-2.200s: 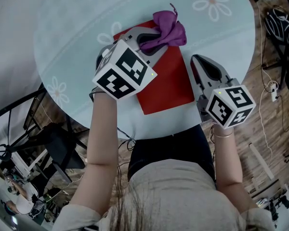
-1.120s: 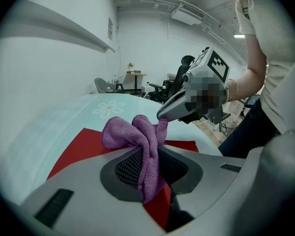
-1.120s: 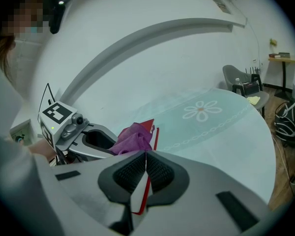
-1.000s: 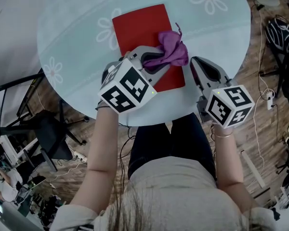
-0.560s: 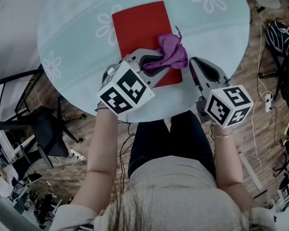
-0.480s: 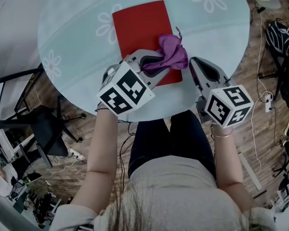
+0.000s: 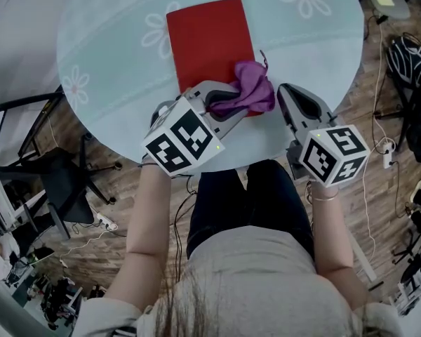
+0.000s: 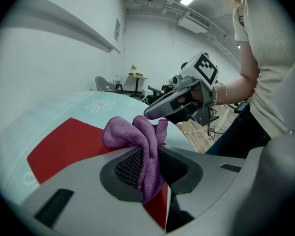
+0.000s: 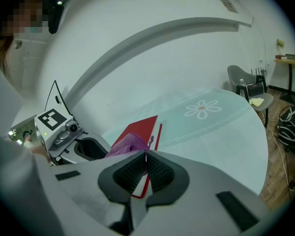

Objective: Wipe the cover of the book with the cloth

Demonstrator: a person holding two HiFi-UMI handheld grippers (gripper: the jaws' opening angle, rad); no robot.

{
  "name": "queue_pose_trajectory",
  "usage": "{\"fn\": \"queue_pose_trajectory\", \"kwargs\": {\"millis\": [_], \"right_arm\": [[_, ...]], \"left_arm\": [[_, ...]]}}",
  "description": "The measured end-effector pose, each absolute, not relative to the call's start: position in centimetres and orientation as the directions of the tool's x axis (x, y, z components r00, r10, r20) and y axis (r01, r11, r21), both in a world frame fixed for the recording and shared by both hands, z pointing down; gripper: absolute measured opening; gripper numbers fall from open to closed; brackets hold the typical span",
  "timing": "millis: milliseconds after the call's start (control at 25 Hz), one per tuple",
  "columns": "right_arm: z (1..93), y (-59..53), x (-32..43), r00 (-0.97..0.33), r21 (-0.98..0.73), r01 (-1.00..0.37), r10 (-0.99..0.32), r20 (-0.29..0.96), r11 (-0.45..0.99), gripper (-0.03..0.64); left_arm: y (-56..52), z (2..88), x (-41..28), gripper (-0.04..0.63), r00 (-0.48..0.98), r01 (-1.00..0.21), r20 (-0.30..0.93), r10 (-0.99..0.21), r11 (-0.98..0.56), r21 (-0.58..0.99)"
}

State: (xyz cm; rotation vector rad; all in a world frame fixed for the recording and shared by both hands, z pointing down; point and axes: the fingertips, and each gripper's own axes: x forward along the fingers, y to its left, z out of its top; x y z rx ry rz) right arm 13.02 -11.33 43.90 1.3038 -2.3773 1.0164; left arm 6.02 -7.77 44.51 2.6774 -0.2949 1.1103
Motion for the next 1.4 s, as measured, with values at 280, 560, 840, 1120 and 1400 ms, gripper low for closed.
{"fn": "queue_pose_trajectory", "kwargs": {"millis": [280,560,840,1120,1400], "right_arm": [[43.9,-11.2,13.6,-0.573,-0.456,-0.812,-0.643,0.508,0.364,0.023],[43.8,-11.0,13.5,-0.580,-0.451,-0.809,-0.637,0.508,0.377,0.023],[43.1,-10.8,13.3,-0.585,-0.444,-0.806,-0.639,0.499,0.391,0.023],[42.2,-11.4,13.5,-0.578,-0.434,-0.811,-0.655,0.487,0.393,0.023],[40.4,-12.3,13.1,-0.579,-0.416,-0.811,-0.673,0.460,0.412,0.023]], "left_arm": [[-6.6,44.6,6.6,0.100,0.694,-0.249,0.716,-0.078,-0.959,0.136],[-5.6,44.7,6.6,0.100,0.696,-0.253,0.714,-0.074,-0.956,0.147],[-4.4,44.4,6.7,0.100,0.704,-0.233,0.708,-0.054,-0.959,0.158],[-3.3,44.3,6.9,0.100,0.722,-0.209,0.692,0.001,-0.953,0.219],[-4.3,42.4,7.0,0.100,0.754,-0.230,0.655,-0.042,-0.952,0.203]]}}
